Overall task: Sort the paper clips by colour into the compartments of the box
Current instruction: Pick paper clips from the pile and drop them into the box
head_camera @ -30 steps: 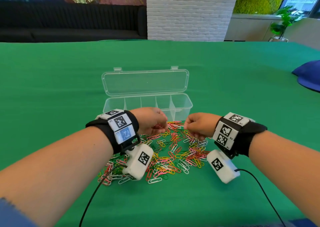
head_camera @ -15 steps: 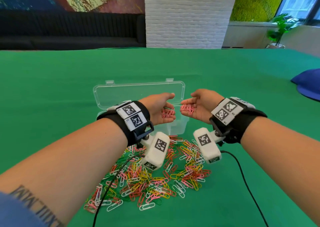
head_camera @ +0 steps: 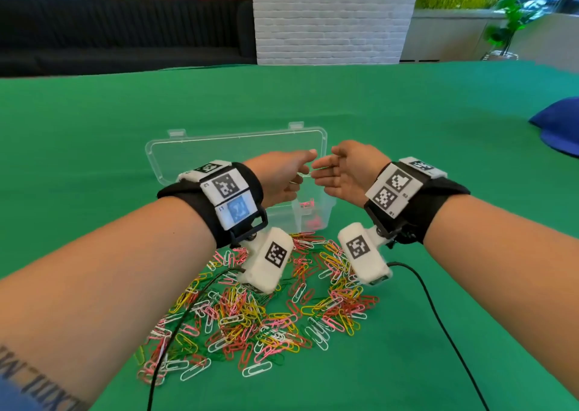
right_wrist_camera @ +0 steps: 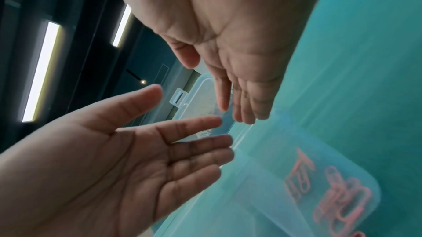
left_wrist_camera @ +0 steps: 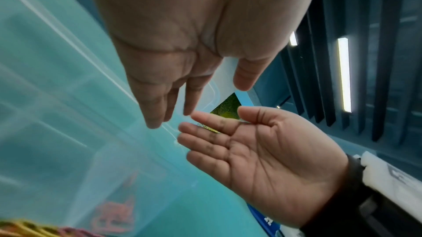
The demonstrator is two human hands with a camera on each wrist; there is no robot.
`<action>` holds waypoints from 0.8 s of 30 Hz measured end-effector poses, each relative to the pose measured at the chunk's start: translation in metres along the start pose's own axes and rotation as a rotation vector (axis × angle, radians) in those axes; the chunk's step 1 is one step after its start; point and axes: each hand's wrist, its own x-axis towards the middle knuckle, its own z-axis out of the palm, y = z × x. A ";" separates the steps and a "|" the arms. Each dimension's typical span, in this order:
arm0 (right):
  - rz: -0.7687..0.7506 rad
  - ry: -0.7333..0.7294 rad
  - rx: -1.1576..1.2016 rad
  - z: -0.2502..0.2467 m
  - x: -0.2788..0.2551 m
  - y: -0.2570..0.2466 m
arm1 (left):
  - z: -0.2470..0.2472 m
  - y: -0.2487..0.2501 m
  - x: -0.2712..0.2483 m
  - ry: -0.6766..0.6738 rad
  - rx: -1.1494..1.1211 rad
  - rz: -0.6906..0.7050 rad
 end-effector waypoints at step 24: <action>-0.003 -0.250 -1.522 -0.028 -0.087 0.075 | 0.048 -0.064 -0.083 -0.360 1.300 0.393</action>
